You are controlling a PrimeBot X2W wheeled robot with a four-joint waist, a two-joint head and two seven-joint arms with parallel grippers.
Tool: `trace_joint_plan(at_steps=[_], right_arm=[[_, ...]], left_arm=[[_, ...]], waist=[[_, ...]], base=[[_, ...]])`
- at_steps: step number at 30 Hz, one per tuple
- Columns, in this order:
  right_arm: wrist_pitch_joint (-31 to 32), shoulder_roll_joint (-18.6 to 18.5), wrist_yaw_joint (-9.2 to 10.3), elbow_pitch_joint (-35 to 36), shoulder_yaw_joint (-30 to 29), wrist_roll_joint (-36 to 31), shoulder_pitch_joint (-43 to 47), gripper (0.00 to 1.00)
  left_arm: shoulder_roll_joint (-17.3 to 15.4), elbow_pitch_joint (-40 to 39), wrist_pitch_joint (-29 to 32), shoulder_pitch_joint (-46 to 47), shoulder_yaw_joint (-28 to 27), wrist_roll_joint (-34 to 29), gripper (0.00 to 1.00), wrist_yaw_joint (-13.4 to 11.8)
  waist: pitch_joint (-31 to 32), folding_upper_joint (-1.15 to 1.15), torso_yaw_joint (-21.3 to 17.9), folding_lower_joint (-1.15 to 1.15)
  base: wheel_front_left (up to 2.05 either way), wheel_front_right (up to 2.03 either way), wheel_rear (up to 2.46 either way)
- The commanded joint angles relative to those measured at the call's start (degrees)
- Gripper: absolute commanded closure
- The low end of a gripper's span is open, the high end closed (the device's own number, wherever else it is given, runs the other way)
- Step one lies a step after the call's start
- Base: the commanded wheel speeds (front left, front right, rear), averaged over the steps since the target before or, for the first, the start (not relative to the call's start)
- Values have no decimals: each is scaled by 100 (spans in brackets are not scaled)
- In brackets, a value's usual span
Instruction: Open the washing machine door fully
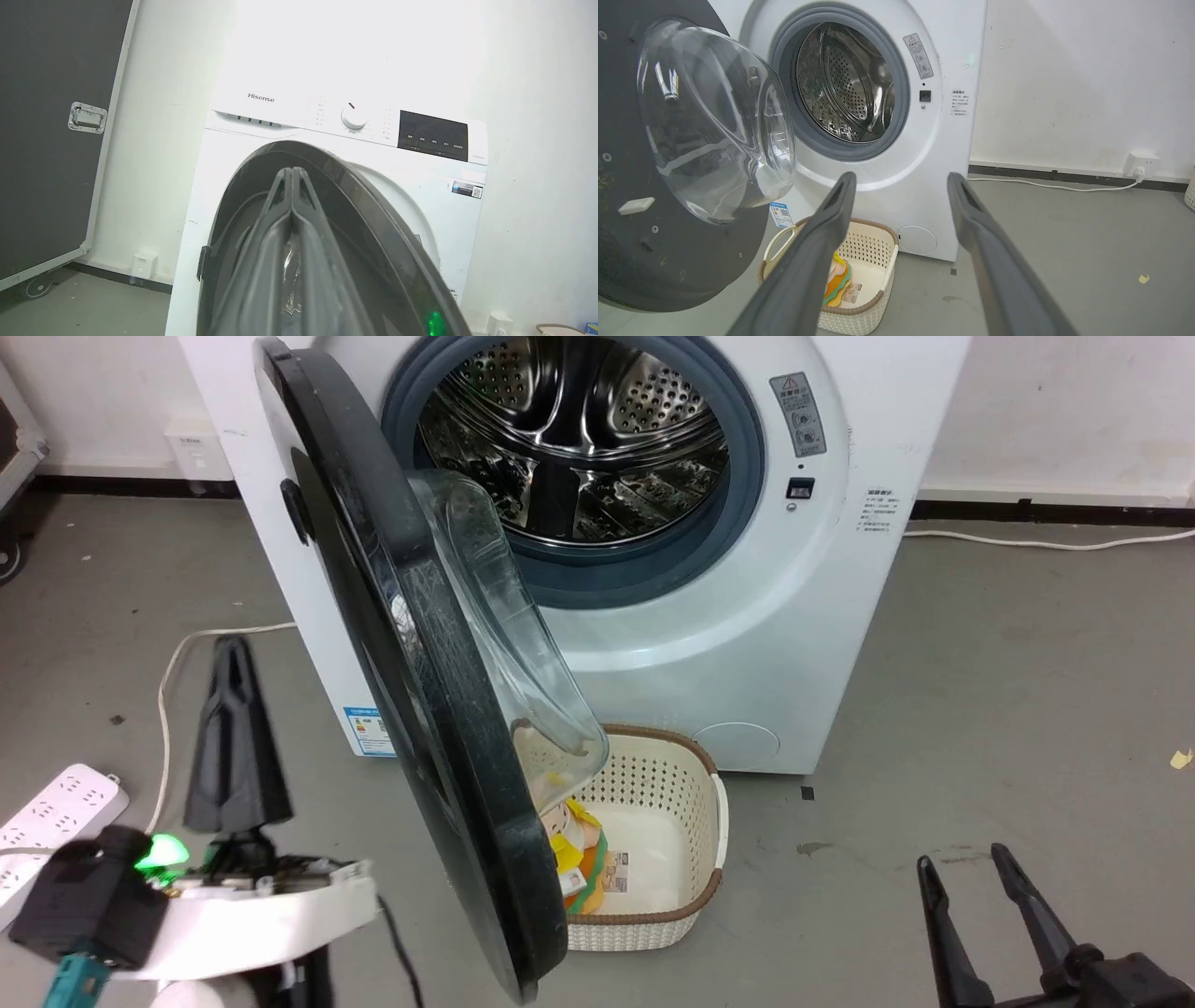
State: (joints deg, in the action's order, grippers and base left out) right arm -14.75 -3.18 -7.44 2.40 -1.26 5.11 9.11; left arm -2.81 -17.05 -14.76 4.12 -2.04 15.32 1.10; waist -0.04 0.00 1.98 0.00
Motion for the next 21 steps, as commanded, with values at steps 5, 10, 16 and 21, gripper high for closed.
trace_joint_plan(at_steps=[5,10,16,21], right_arm=[[-25,30,-5,-92,91,23,-58,0],[-25,30,-5,-133,122,71,-68,0],[-25,30,-5,-169,65,128,-40,0],[-25,30,-5,-199,72,148,-59,0]], left_arm=[[-7,-367,-24,261,400,-244,100,56],[-7,-404,-24,165,1172,-421,100,187],[-7,114,246,-163,2330,-301,100,367],[-7,779,603,-378,2745,-136,100,257]], waist=[[-4,0,-39,0],[-2,0,-75,0],[-9,0,-44,0],[-20,0,6,0]], base=[[0,0,0],[0,0,0],[0,0,0],[0,0,0]])
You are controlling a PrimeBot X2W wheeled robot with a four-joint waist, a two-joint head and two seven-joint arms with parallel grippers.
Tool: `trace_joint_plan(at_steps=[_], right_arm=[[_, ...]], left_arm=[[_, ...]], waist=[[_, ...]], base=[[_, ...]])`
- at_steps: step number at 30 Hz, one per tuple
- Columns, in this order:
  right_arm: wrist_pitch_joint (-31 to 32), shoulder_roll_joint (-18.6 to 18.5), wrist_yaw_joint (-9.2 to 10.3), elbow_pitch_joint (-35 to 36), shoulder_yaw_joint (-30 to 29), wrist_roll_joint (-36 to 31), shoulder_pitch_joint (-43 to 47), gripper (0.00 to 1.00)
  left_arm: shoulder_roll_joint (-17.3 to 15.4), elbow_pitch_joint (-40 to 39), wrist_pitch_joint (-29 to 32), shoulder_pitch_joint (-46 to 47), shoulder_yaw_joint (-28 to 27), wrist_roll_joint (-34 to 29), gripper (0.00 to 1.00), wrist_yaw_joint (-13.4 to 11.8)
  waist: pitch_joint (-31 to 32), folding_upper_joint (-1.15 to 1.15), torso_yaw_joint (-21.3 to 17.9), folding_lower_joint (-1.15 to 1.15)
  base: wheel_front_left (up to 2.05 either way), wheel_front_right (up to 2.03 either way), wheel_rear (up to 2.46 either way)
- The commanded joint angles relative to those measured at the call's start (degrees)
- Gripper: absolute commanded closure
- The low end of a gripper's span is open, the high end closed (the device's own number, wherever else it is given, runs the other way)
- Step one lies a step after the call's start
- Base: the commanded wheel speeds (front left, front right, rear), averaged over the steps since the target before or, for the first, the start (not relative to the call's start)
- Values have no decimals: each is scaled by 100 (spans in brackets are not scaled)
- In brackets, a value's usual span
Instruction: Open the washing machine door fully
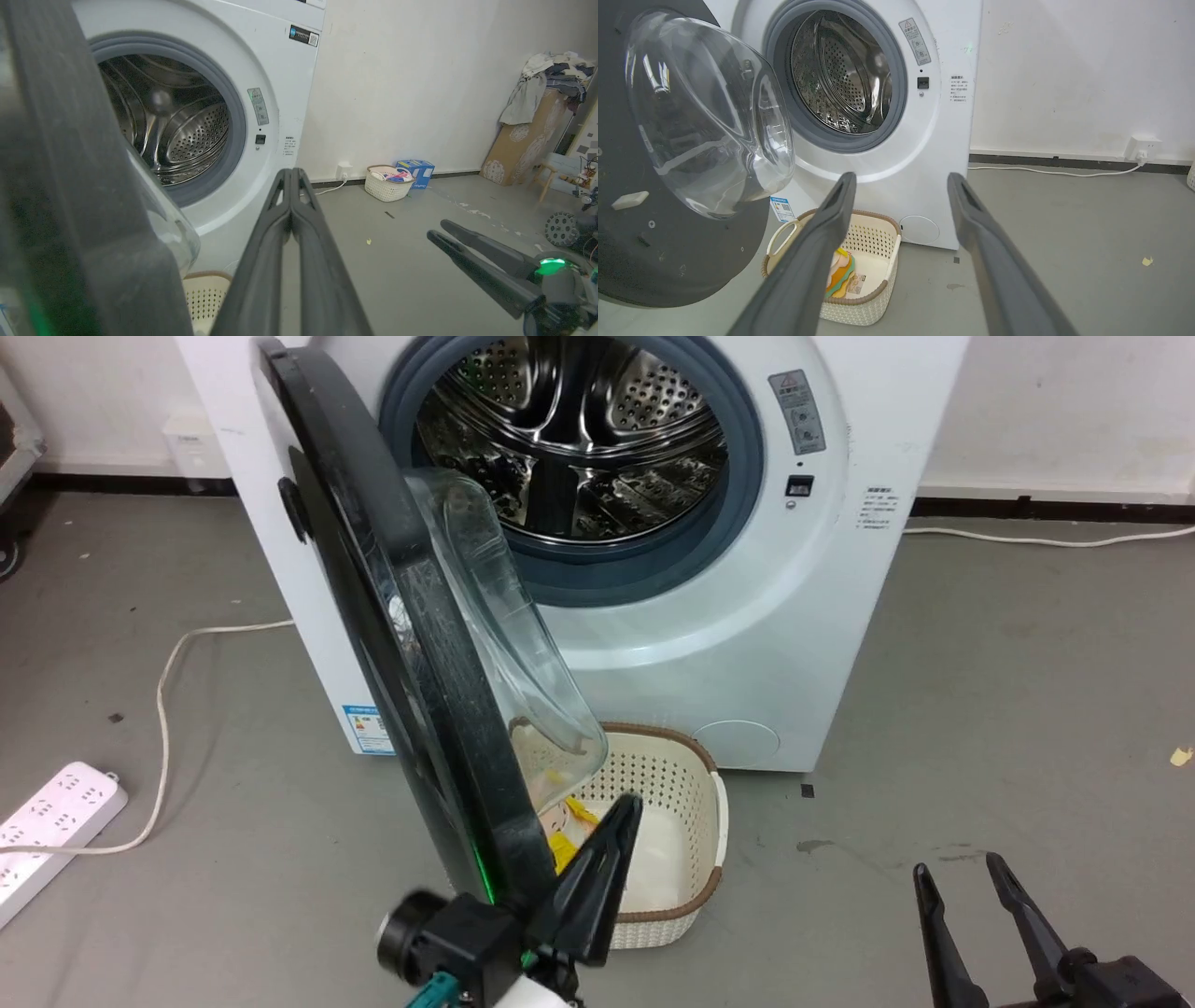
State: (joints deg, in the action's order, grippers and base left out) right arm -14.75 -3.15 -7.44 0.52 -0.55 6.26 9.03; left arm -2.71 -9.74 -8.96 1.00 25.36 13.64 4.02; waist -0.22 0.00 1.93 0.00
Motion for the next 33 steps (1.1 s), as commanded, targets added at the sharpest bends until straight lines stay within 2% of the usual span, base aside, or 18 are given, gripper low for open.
trace_joint_plan(at_steps=[1,8,14,19,25,26,28,33], right_arm=[[-25,27,-5,-16,2,42,-55,0],[-25,27,-5,-56,39,78,-55,0],[-25,27,-5,-90,39,84,-39,0],[-25,27,-5,-124,31,96,3,0],[-25,27,-5,-129,50,91,6,0],[-25,27,-5,-129,50,91,6,0],[-25,27,-5,-147,116,70,11,0],[-25,27,-5,-158,208,24,-25,0]], left_arm=[[-17,171,54,-95,29,116,100,-91],[-18,905,189,-61,-46,163,100,-381],[-28,1204,42,41,-147,245,100,-438],[-54,1340,20,40,-168,303,100,-441],[-64,1406,5,39,-156,367,100,-447],[-64,1406,5,39,-156,367,100,-447],[-76,1438,-19,33,-180,399,100,-468],[-101,1437,-88,50,-340,483,100,-558]], waist=[[-3,0,25,0],[-16,0,145,0],[-38,0,414,0],[-5,0,831,0],[-20,0,1514,0],[-20,0,1514,0],[-30,0,1814,0],[-113,0,2106,0]], base=[[0,0,0],[0,0,0],[0,0,0],[0,0,0],[0,0,0],[0,0,0],[0,0,0],[0,0,0]])
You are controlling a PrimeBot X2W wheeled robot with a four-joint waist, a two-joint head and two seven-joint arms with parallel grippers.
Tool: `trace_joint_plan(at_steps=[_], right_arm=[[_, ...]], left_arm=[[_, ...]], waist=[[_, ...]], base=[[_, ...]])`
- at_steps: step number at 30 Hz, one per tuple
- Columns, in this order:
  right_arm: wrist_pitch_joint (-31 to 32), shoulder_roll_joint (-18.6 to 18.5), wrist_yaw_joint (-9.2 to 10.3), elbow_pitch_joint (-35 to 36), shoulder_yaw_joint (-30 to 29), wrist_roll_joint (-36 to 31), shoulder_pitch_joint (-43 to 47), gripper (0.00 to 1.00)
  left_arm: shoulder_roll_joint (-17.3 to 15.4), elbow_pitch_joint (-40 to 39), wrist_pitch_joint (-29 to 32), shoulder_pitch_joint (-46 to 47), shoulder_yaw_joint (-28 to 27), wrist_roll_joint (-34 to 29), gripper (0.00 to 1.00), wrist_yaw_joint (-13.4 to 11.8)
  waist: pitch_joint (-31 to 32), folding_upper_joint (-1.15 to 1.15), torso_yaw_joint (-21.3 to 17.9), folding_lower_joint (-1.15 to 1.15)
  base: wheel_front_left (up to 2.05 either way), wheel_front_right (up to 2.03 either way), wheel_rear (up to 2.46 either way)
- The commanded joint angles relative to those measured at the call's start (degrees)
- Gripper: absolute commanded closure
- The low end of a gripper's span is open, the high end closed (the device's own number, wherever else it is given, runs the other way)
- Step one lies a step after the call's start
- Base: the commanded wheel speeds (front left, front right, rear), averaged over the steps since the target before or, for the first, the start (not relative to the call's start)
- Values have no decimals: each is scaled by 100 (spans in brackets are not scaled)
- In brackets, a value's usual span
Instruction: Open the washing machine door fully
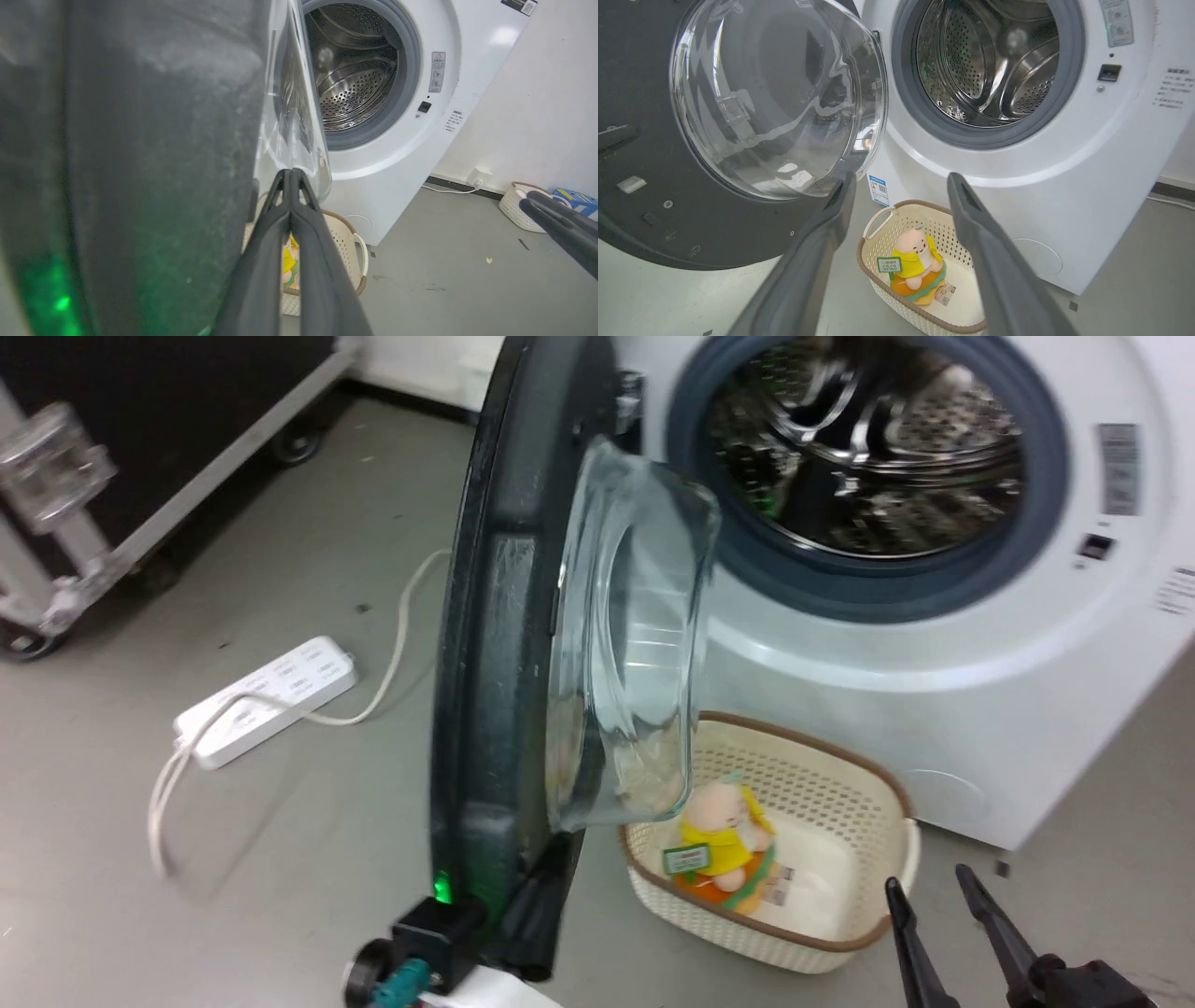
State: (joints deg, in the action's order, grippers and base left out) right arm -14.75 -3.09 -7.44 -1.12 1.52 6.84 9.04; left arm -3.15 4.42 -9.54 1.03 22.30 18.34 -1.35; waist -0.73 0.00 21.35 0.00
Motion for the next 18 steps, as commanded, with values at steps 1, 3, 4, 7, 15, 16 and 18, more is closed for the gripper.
trace_joint_plan(at_steps=[1,3,4,7,15,16,18], right_arm=[[-25,21,-5,3,14,-56,-38,0],[-25,21,-5,-2,14,-101,-61,0],[-25,21,-5,-5,7,-123,-75,0],[-25,0,-5,-23,32,-202,-139,0],[-25,-197,-5,-46,135,-316,-361,0],[-25,-235,-5,-43,131,-329,-384,0],[-25,-318,-5,-24,121,-349,-449,0]], left_arm=[[-66,15,-53,66,-92,40,100,-45],[-89,5,-102,115,-214,107,100,-77],[-113,8,-124,147,-279,133,100,-91],[-228,46,-184,268,-506,197,100,-141],[-663,207,-363,766,-1414,530,100,-241],[-743,255,-373,848,-1536,577,100,-240],[-876,395,-394,1038,-1826,775,100,-198]], waist=[[-98,0,224,0],[-194,0,334,0],[-253,0,383,0],[-472,0,471,0],[-1140,0,452,0],[-1231,0,442,0],[-1421,0,410,0]], base=[[0,0,0],[0,0,0],[0,0,0],[0,0,0],[0,0,0],[0,0,0],[0,0,0]])
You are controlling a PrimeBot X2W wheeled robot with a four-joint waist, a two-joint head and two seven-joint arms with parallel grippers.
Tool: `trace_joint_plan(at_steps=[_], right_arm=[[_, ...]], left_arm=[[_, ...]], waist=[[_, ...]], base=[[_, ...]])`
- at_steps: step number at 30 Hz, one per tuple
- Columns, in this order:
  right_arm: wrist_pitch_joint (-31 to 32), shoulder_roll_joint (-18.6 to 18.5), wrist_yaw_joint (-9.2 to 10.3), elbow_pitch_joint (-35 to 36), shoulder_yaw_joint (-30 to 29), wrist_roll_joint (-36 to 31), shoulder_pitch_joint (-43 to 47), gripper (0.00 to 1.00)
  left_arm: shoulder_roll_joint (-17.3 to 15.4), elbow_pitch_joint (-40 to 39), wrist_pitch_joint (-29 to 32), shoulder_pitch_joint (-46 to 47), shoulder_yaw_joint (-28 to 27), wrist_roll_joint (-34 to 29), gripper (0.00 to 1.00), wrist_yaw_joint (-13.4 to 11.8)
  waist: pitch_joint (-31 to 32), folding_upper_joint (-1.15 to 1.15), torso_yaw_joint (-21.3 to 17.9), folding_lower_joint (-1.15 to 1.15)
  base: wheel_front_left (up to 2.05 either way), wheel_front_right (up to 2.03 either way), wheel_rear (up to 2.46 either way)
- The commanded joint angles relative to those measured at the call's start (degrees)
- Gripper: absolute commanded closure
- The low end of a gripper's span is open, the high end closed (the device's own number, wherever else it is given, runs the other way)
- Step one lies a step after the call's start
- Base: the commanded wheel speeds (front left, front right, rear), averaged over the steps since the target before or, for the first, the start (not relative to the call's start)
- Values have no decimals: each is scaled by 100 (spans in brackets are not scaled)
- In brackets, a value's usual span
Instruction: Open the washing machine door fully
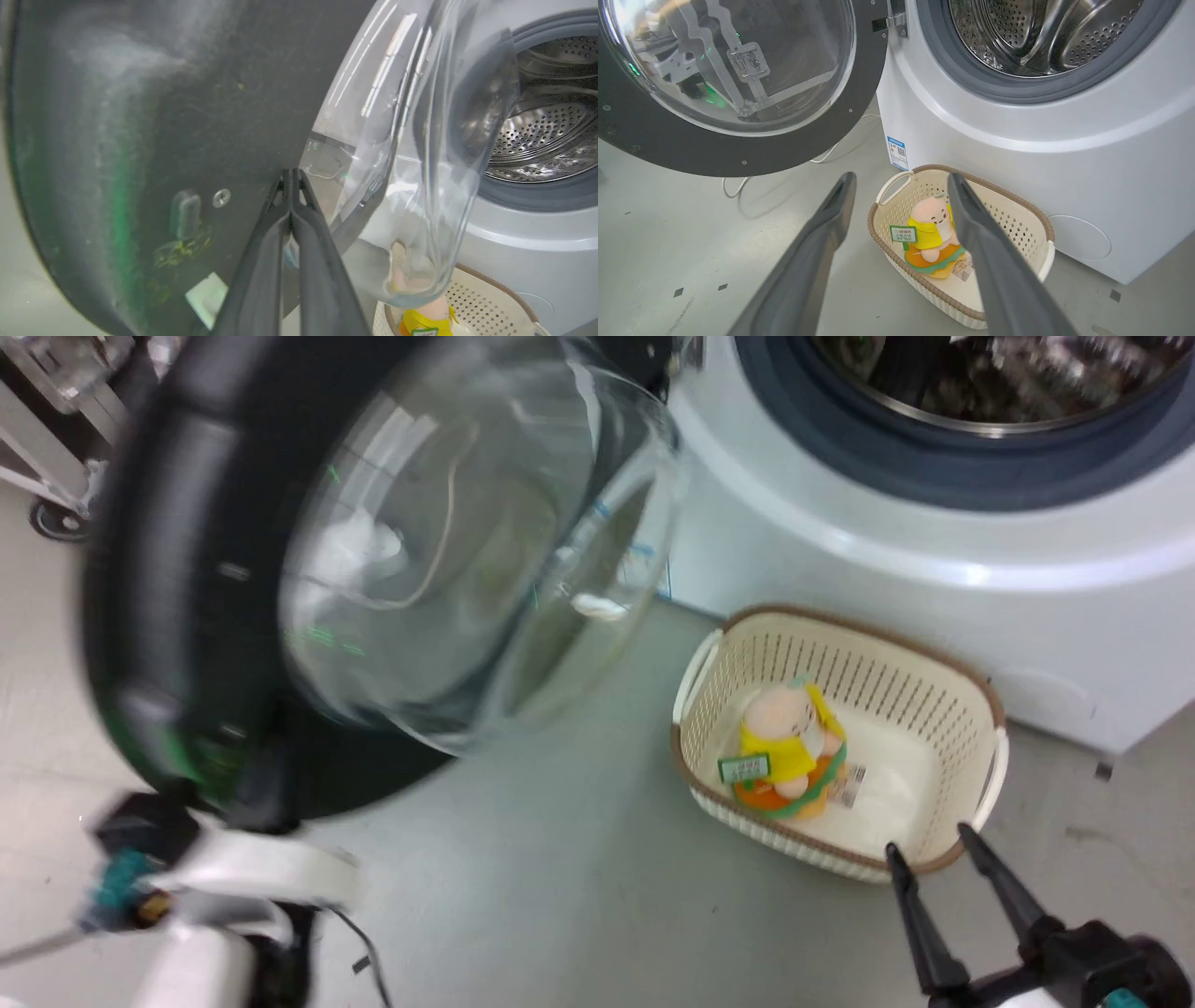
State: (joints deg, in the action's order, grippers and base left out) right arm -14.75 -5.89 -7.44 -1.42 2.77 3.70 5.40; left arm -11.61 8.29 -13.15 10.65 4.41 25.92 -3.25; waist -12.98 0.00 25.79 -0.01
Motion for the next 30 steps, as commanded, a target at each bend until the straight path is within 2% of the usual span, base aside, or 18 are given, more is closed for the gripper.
trace_joint_plan(at_steps=[1,7,9,13,22,30], right_arm=[[-25,-78,-5,18,-27,-39,-121,0],[-25,-267,-5,74,-88,-95,-332,0],[-22,-310,-5,100,-99,-106,-401,0],[-8,-354,-5,164,-123,-103,-472,0],[18,-384,-5,227,-129,-105,-559,0],[3,-233,-5,140,-119,-39,-626,0]], left_arm=[[-122,113,-49,188,-188,86,100,1],[-688,915,-113,878,-819,311,100,128],[-906,1204,-126,1098,-907,289,100,205],[-1145,1739,-150,1494,-1094,371,100,342],[-1355,2570,-182,2096,-1476,525,100,660],[-1202,2375,-184,2048,-1702,88,100,832]], waist=[[-278,0,-40,1],[-725,0,-155,1],[-842,0,-203,1],[-1030,0,-274,1],[-1244,0,-390,1],[-1037,0,-463,1]], base=[[0,0,0],[0,0,0],[0,0,0],[0,0,0],[0,0,0],[0,0,0]])
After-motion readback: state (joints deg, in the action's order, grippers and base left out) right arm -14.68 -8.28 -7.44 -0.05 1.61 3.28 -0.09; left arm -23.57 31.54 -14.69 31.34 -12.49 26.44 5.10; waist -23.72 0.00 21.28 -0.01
